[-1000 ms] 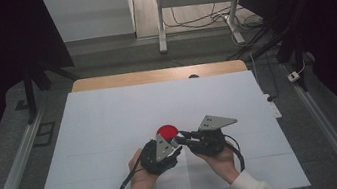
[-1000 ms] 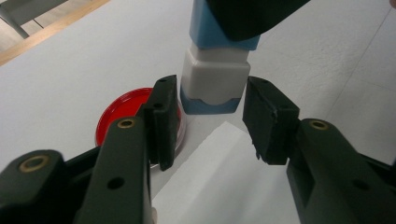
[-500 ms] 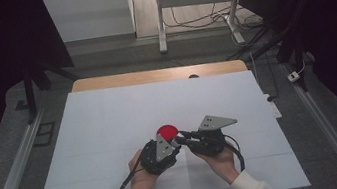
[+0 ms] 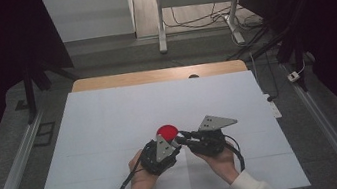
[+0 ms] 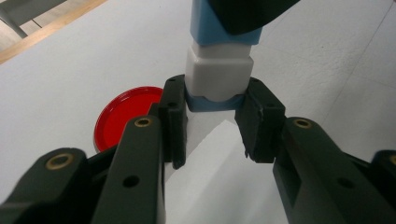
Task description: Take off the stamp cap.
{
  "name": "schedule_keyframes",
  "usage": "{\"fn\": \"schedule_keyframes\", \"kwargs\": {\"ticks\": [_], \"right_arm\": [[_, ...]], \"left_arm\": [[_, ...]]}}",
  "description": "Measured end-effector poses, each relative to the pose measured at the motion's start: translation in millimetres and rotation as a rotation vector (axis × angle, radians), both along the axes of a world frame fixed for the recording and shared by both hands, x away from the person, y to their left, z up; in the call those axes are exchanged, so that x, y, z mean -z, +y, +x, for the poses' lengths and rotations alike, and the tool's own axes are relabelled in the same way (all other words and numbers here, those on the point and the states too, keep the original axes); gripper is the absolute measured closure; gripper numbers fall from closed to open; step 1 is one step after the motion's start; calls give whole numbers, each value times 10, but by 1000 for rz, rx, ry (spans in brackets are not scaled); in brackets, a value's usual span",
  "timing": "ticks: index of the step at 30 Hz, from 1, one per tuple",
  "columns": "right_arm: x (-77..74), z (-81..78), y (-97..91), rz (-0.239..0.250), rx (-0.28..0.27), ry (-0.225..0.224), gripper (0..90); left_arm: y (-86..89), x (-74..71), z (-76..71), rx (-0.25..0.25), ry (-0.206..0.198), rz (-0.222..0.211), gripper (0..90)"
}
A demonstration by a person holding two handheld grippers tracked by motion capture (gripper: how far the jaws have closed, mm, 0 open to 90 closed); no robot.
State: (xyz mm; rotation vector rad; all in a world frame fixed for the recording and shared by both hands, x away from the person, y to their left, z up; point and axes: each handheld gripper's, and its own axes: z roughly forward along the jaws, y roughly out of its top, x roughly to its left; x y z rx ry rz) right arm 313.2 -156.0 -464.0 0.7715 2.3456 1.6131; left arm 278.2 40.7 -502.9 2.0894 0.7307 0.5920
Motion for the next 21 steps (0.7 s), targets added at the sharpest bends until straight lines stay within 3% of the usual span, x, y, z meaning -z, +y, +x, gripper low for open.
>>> {"fn": "schedule_keyframes", "kwargs": {"ticks": [21], "right_arm": [[-1, -10, 10, -14, 0, -8, 751]], "left_arm": [[-6, 8, -2, 7, 8, 11, 653]]}}
